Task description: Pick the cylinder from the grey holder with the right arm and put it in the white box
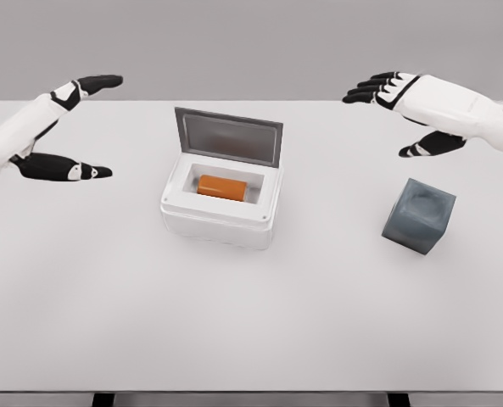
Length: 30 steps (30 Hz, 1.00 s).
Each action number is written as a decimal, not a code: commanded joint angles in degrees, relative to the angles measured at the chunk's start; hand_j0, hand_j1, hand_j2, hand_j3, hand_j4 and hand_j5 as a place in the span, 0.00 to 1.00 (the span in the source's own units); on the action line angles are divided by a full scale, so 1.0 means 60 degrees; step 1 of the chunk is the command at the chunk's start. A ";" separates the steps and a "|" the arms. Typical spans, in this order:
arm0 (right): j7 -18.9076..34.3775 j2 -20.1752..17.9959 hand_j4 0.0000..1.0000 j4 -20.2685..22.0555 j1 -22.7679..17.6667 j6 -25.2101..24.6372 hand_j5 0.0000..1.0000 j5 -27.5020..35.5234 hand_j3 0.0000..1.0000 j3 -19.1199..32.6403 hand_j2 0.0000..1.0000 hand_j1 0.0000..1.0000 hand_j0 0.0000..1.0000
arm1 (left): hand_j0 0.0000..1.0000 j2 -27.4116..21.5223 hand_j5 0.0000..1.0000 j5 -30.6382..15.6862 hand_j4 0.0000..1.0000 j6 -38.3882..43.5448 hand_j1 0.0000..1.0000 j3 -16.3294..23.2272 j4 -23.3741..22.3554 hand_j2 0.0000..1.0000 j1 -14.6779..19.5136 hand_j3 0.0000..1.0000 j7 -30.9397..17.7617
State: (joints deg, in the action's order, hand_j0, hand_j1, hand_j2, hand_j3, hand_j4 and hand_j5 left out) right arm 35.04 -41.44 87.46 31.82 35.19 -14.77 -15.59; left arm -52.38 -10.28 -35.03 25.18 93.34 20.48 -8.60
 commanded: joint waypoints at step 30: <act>-0.0006 -0.0065 1.00 0.0761 -0.0293 -0.0031 1.00 0.0073 1.00 -0.0170 1.00 1.00 1.00 | 1.00 0.3706 1.00 -0.3663 1.00 0.3846 1.00 0.1942 -0.4203 1.00 0.3413 1.00 -0.3489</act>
State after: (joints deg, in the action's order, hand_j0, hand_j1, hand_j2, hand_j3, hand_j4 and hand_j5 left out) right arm 35.03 -41.76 92.13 30.06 35.17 -14.70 -16.61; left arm -31.55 -32.06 -11.98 36.40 69.83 40.96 -29.53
